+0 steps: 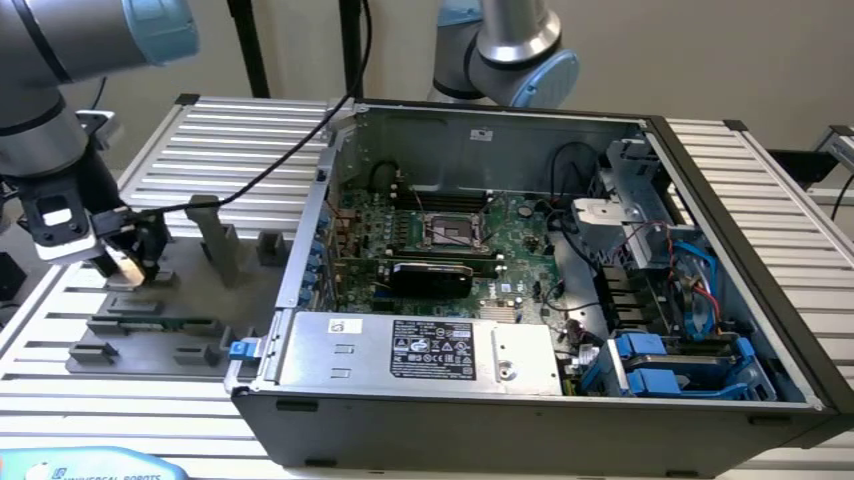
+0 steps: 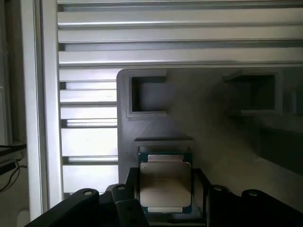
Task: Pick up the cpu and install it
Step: 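Pick up the cpu and move it towards the insertion slot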
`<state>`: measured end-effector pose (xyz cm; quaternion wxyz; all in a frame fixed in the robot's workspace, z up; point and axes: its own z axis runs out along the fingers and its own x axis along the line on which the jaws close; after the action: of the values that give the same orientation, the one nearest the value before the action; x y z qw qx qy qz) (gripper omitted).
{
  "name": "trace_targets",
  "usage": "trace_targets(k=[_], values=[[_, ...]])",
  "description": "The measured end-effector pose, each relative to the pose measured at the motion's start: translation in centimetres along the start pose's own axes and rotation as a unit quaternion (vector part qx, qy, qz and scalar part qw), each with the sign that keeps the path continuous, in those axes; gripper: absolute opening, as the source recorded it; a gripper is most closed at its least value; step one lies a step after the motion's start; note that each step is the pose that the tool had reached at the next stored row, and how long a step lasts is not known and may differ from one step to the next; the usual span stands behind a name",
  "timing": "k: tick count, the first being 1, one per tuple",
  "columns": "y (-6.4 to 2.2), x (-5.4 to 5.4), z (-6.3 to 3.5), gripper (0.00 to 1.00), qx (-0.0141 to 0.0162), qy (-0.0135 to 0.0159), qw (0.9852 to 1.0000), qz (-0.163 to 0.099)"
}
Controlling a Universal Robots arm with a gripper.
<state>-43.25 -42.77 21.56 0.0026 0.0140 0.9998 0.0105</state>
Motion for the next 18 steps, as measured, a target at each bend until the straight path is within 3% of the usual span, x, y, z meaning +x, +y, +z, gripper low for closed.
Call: trace_targets(k=[18], values=[[0.17,-0.2,-8.19,0.55,0.0,0.0,1.0,-0.001]])
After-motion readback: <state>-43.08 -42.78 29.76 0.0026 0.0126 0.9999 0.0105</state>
